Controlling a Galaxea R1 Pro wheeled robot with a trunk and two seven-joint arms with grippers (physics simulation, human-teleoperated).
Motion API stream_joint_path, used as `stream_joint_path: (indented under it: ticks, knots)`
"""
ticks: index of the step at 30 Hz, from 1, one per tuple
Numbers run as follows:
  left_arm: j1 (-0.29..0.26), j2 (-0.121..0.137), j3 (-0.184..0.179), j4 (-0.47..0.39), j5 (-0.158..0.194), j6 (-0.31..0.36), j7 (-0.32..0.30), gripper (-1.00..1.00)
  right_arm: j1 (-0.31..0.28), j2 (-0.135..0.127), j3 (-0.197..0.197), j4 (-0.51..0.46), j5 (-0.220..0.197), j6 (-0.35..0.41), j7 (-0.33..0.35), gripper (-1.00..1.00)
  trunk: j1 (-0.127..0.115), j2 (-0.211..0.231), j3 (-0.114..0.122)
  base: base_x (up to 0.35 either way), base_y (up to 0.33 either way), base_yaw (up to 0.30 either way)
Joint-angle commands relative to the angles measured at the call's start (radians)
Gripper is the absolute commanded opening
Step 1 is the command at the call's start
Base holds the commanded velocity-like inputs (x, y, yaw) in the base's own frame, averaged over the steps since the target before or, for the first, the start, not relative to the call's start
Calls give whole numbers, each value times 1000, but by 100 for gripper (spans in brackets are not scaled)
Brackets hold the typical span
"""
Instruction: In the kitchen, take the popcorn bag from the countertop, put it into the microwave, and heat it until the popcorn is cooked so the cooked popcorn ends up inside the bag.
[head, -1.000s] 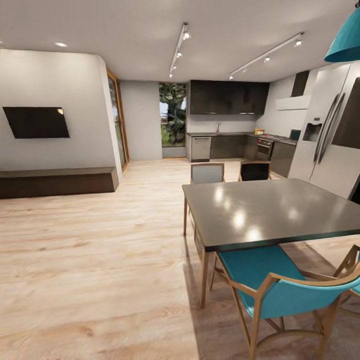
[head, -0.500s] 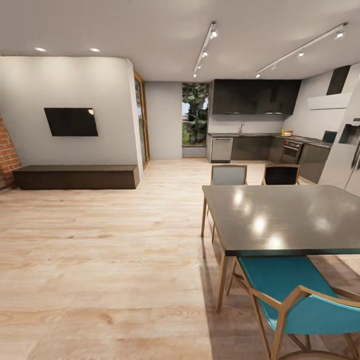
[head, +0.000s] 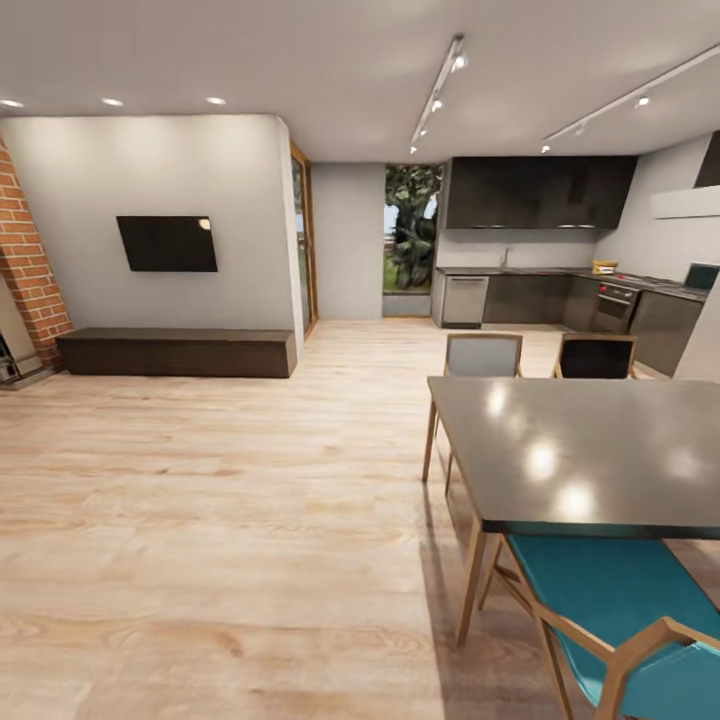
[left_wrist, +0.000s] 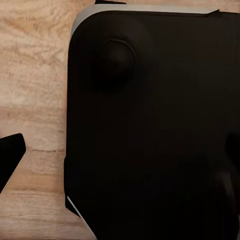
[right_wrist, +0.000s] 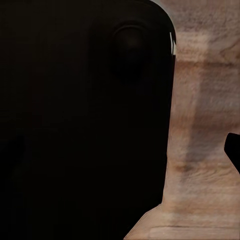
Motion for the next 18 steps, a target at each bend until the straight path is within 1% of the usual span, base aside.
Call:
stream_joint_path:
  ticks: [1, 18]
  knots:
    - [0, 0, 2, 0, 8, 1, 1, 100, 0, 0, 1, 0, 0, -3, 1, 100, 1, 0, -1, 315, 124, 0]
    - [0, 0, 2, 1, 8, 1, 1, 100, 0, 1, 0, 0, 1, -4, 0, 100, 1, 0, -1, 318, 114, 0]
